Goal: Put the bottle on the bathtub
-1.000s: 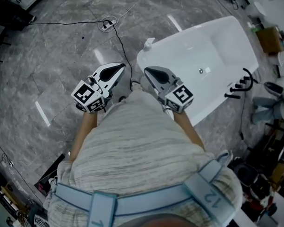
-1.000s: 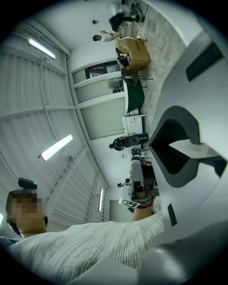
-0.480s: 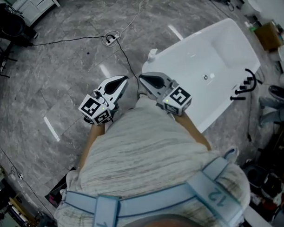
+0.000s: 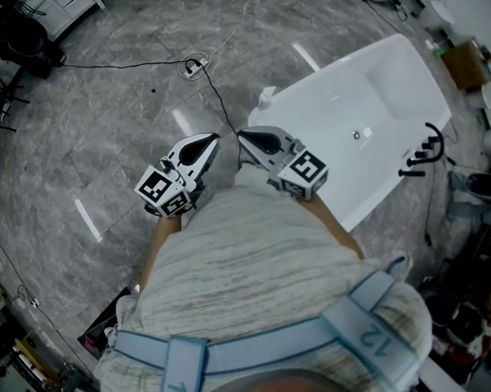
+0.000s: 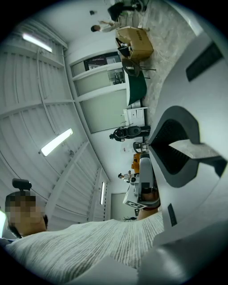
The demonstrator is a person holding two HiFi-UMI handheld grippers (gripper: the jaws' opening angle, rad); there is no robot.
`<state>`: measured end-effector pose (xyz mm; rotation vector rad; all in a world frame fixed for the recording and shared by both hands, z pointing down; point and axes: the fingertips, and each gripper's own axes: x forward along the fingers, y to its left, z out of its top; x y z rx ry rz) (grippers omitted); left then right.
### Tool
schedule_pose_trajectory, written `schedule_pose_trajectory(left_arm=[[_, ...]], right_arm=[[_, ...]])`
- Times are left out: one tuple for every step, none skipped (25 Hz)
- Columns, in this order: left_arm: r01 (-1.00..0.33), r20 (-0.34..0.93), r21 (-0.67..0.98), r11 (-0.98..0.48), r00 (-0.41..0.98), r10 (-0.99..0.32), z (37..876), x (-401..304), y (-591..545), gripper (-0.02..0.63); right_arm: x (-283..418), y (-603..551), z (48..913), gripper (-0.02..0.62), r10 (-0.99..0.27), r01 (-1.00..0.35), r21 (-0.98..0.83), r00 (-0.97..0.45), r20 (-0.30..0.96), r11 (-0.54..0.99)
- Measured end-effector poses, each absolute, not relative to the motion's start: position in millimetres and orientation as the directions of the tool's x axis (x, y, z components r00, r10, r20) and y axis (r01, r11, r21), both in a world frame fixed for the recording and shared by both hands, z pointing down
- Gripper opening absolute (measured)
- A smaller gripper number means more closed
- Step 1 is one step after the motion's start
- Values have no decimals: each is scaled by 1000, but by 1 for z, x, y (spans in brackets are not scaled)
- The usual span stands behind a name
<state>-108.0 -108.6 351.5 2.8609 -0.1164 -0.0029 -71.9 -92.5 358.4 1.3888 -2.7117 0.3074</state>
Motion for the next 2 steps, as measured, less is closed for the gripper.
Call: schedule_pose_trajectory(left_arm=[[-77,9,274,-959,997,-78,352,-108,-109,5],[-75,9,273,-959,997,-75,352,-108,-110,5]], right_arm=[[-73,-94,360,3,-793,-809,-138,-587,161,571],[-74,-96,361,3,-792,-808,-132,-589,161,574]])
